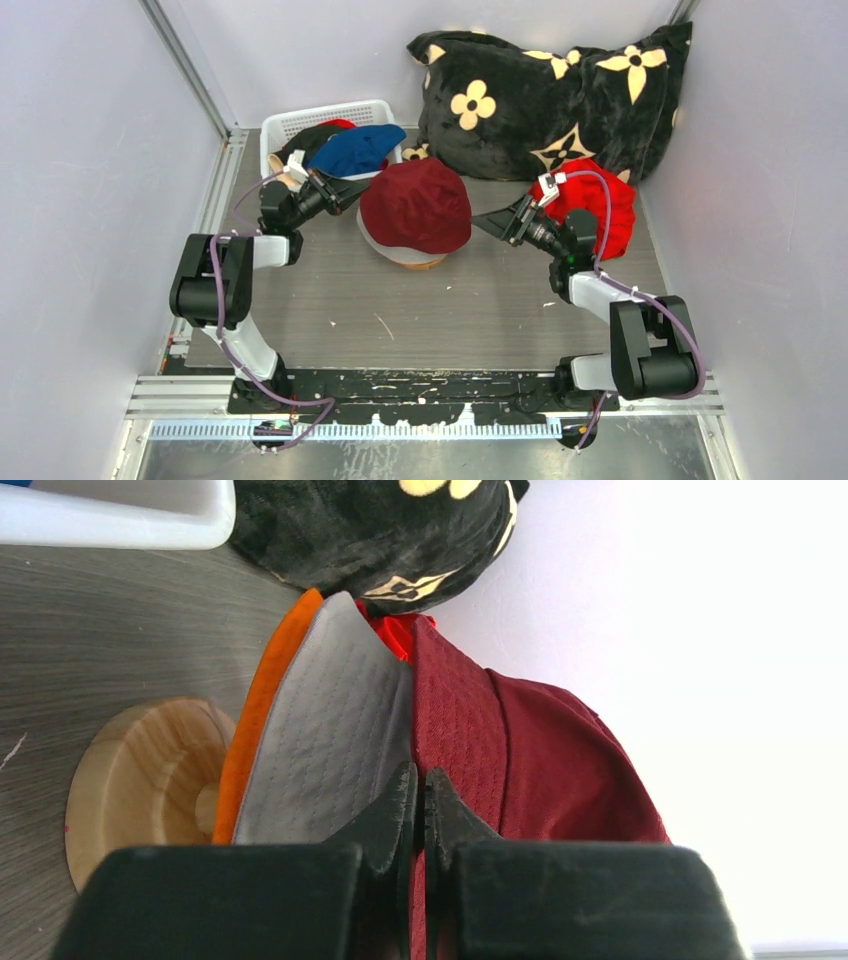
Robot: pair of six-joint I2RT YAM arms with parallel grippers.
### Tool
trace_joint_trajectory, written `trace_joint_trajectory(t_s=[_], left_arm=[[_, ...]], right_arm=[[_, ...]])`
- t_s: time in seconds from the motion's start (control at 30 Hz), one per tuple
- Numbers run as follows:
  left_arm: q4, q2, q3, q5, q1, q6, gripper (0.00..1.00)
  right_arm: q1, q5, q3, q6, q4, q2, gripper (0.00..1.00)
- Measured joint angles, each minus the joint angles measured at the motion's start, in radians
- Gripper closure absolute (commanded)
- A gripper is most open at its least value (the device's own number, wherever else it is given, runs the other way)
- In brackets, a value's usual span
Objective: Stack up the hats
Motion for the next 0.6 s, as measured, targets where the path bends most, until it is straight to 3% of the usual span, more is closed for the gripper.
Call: trace_joint_trajectory(t_s=[0.6], left_arm=[[-0.010,0.009,-0.031,0.002,0.000,0.037,1.00]], right_arm=[[-0.007,-0.016,-0.002,0.106,0.212,0.196,0.08]])
